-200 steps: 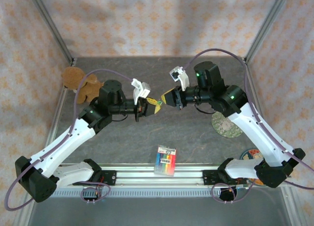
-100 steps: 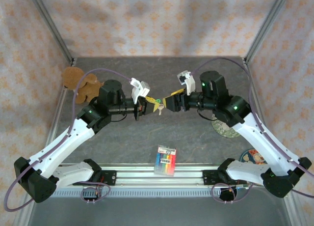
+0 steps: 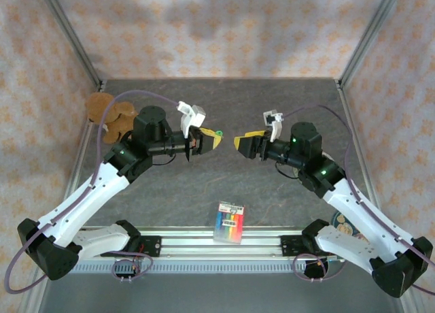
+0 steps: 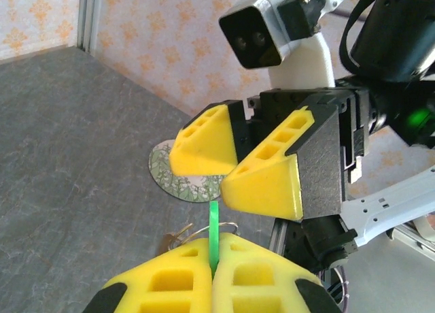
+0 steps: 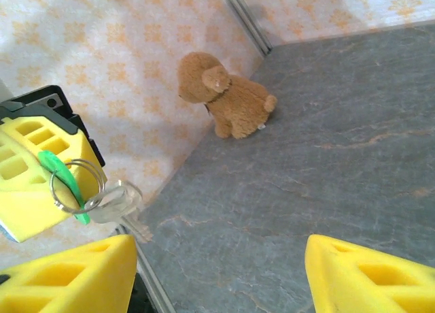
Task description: Remove the keys from the keyring
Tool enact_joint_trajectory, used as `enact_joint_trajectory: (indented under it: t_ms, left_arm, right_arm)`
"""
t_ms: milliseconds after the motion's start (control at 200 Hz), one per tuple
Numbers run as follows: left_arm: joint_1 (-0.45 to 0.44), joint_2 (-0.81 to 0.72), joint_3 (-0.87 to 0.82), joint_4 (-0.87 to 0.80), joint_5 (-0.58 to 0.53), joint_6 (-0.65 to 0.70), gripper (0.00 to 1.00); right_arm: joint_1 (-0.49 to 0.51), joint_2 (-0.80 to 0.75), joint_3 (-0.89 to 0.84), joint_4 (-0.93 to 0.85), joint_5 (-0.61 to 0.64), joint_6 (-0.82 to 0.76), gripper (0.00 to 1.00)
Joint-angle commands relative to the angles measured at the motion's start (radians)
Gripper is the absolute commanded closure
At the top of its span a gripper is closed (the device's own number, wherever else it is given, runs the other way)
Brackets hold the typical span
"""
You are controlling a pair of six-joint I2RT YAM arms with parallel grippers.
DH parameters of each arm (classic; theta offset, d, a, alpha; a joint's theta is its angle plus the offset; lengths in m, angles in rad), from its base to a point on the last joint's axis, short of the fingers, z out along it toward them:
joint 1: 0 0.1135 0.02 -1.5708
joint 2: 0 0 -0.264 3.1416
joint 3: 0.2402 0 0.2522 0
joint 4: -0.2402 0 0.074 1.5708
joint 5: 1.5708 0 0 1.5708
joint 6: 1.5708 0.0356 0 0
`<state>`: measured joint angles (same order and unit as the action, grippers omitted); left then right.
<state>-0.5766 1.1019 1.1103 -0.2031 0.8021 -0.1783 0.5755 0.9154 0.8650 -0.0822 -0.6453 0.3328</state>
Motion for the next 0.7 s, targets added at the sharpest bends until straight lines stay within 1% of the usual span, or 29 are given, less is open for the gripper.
enact_joint_trajectory:
  t_ms: [0,75,175,250,501,696]
  left_arm:
    - [-0.011,0.008,0.032,0.069,0.019,-0.054,1.0]
    - [-0.012,0.01,0.042,0.079,0.026,-0.069,1.0]
    - [-0.011,0.013,0.041,0.118,0.046,-0.1,1.0]
    - [-0.011,0.012,0.033,0.163,0.071,-0.129,1.0]
    - [-0.011,0.027,0.026,0.313,0.141,-0.243,1.0]
    - [-0.011,0.039,0.022,0.372,0.159,-0.29,1.0]
  right_arm:
    - [-0.009,-0.018,-0.02,0.224,-0.119,0.083,0.33]
    - [-0.009,-0.018,-0.047,0.298,-0.165,0.116,0.3]
    - [-0.009,-0.018,-0.087,0.414,-0.19,0.163,0.24]
    - [-0.009,-0.008,-0.097,0.464,-0.199,0.182,0.2]
    - [-0.009,0.038,-0.114,0.633,-0.246,0.239,0.16]
    - [-0.009,0.063,-0.113,0.766,-0.283,0.299,0.16]
